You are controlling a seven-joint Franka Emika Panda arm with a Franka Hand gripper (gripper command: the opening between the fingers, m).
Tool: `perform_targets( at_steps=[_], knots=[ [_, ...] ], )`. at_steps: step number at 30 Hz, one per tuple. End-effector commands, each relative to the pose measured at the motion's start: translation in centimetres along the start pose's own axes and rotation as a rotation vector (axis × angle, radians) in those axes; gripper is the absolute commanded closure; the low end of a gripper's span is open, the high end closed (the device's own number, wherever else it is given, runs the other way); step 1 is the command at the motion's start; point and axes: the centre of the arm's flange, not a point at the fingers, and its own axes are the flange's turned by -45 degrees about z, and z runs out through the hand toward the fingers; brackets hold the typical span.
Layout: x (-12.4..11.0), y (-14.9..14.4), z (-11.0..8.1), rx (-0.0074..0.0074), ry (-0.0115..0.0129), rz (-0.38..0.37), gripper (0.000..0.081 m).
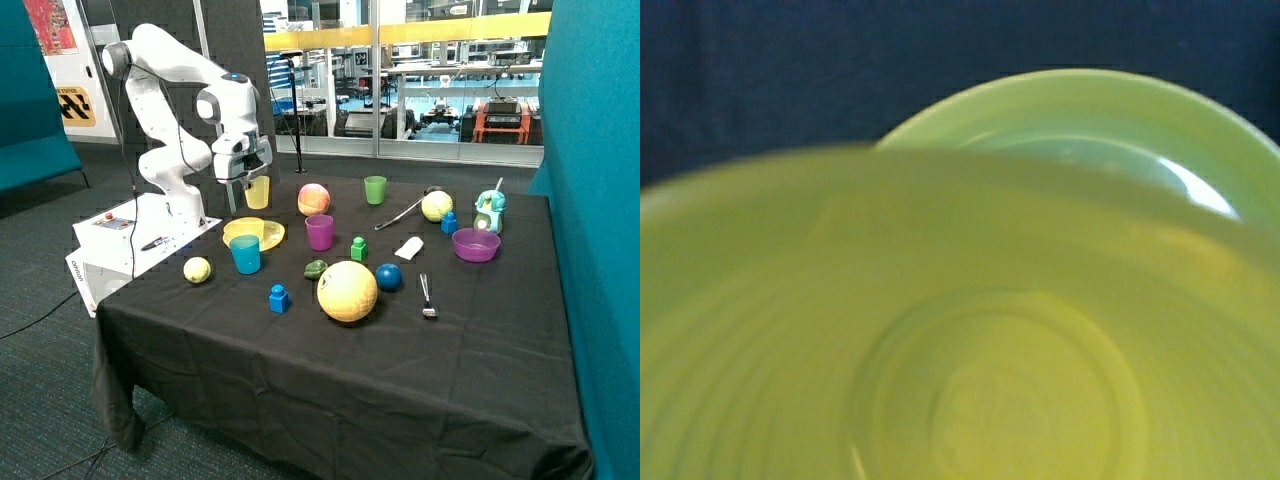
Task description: Place the bowl on the plate and the cup in the bowl matching the color
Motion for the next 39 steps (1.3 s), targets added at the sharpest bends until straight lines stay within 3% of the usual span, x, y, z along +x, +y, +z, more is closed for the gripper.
perform_targets(
  at_steps=[1, 12, 26, 39],
  knots=[
    [0.1, 3.4, 0.8, 0.0000, 0.0048, 0.041, 0.0808],
    [-0.7, 3.9, 1.9, 0.0000, 0.0048, 0.037, 0.0808],
    [-1.8, 4.0, 4.6, -0.0001, 0.0048, 0.015, 0.0808],
    [-1.8, 4.5, 6.2, -0.0001, 0.0048, 0.007, 0.0808]
  ],
)
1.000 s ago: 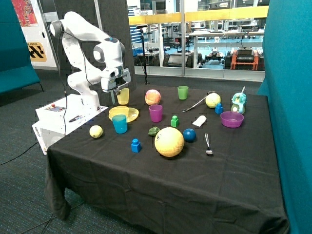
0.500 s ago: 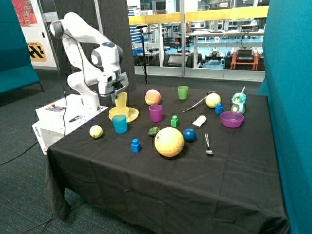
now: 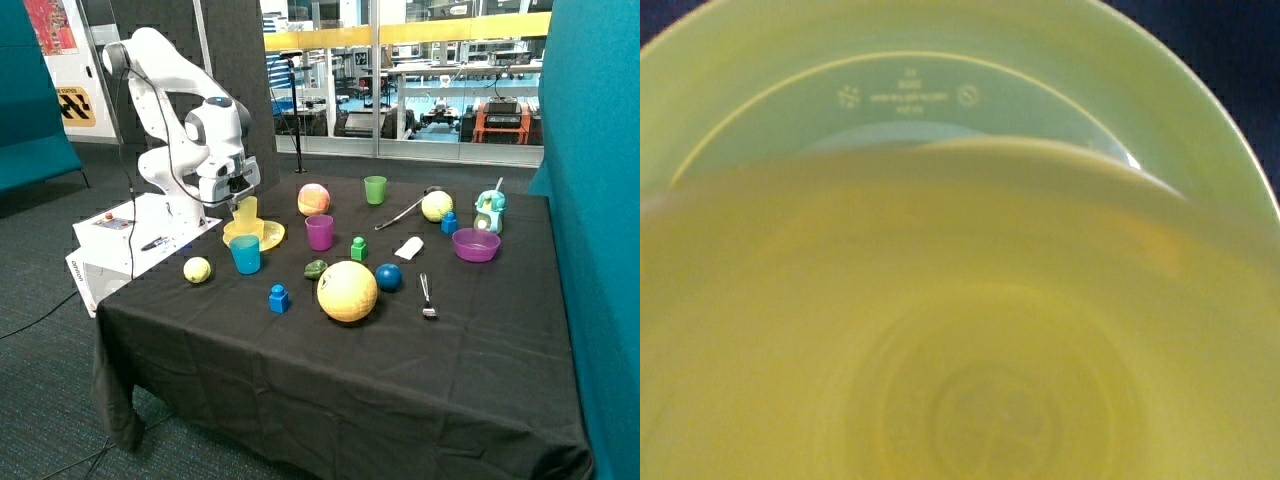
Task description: Place the bowl on the plate and the cup in the bowl matching the color
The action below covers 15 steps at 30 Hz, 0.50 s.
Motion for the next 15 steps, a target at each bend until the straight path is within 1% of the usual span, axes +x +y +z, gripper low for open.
perform_targets(
  at_steps=[1, 7, 15],
  knots=[
    [0.0, 0.3, 1.4, 0.0008, 0.0004, -0.009, 0.0808],
    [0.0, -0.1, 2.0, 0.0008, 0.0004, -0.021, 0.0808],
    [-0.5, -1.4, 3.0, 0.0008, 0.0004, -0.071, 0.0808]
  ],
)
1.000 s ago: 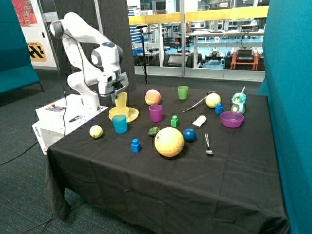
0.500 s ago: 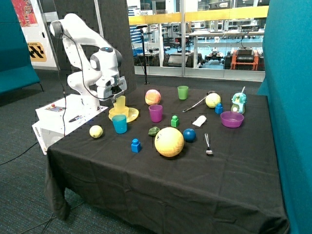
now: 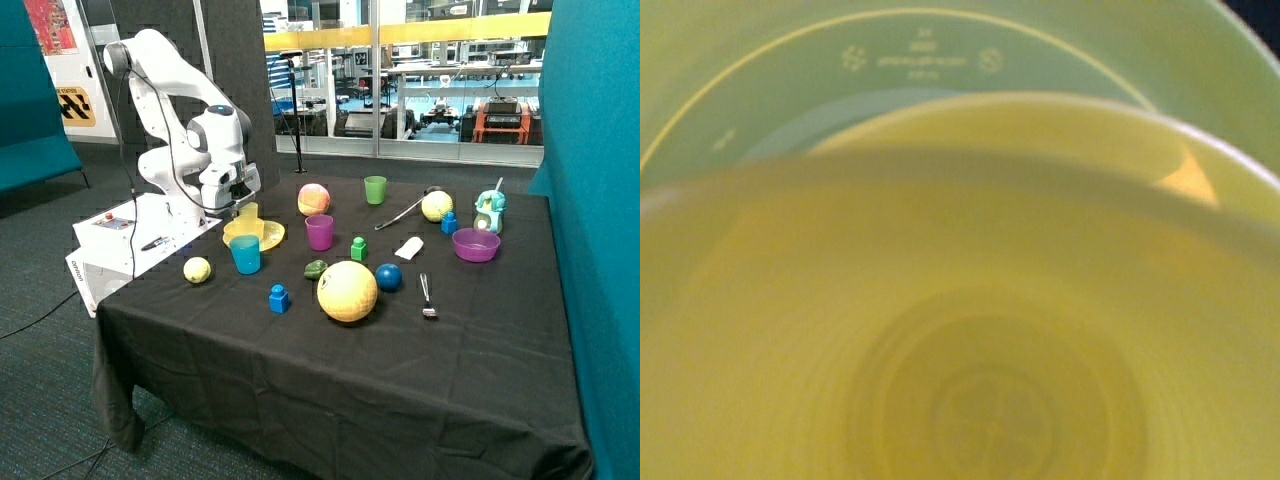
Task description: Place the bowl on the plate and the cup in the bowl matching the color
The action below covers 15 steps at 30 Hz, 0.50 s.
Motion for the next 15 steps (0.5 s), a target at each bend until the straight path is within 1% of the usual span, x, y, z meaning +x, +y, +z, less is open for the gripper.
perform_targets(
  at_steps=[1, 9, 12, 15],
  knots=[
    [-0.31, -0.99, 1.02, 0.0012, 0.0013, -0.037, 0.0804],
    [-0.36, -1.25, 1.31, 0.0012, 0.0013, -0.053, 0.0625],
    [-0.30, -1.18, 1.34, 0.0012, 0.0013, -0.059, 0.0579],
    [-0.21, -1.06, 1.34, 0.0012, 0.0013, -0.060, 0.0559]
  ],
)
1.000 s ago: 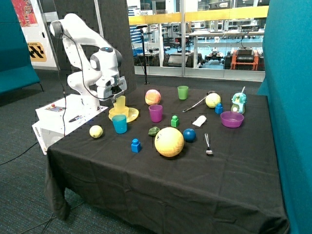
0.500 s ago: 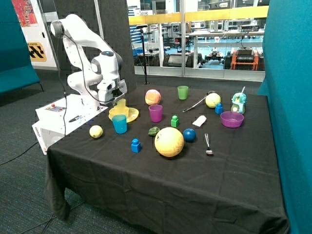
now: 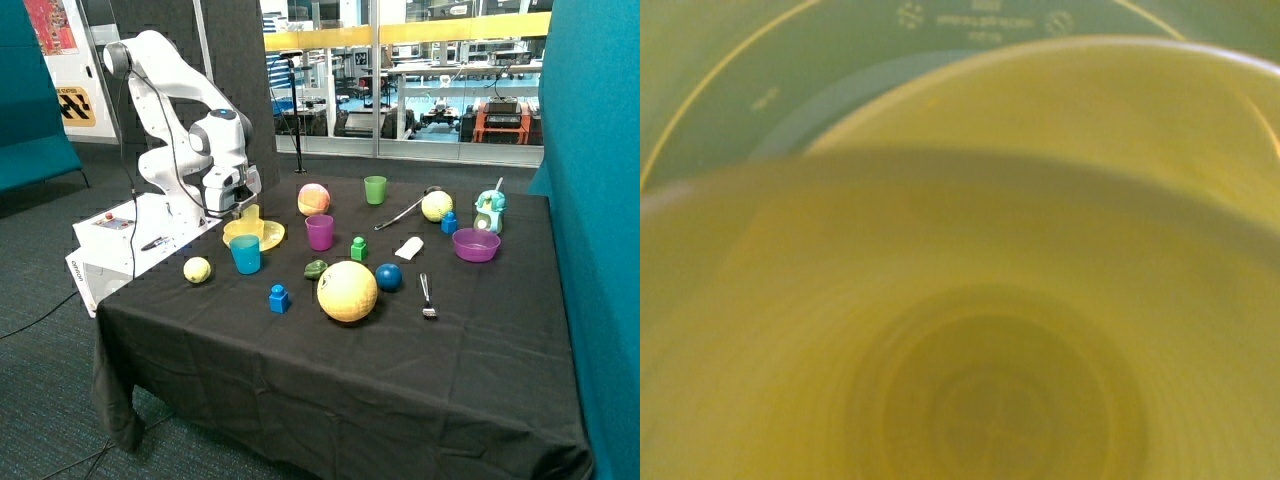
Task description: Place the bowl on the plate and the cup in the bowl matching the color
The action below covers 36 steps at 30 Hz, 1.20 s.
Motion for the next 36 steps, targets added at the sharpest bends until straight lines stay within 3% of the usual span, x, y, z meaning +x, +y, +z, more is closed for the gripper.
perform_targets(
  at_steps=[1, 5, 19, 30, 36],
  knots=[
    [0.1, 0.0, 0.3, 0.0007, 0.0005, -0.018, 0.0555],
    [0.1, 0.1, 0.4, 0.0007, 0.0005, -0.017, 0.0541],
    [0.0, 0.7, 1.0, 0.0007, 0.0005, -0.034, 0.0243],
    [0.1, 1.0, 1.1, 0.0007, 0.0005, -0.039, 0.0155],
    [0.4, 0.7, 0.7, 0.0007, 0.0005, -0.048, 0.0165]
  ],
)
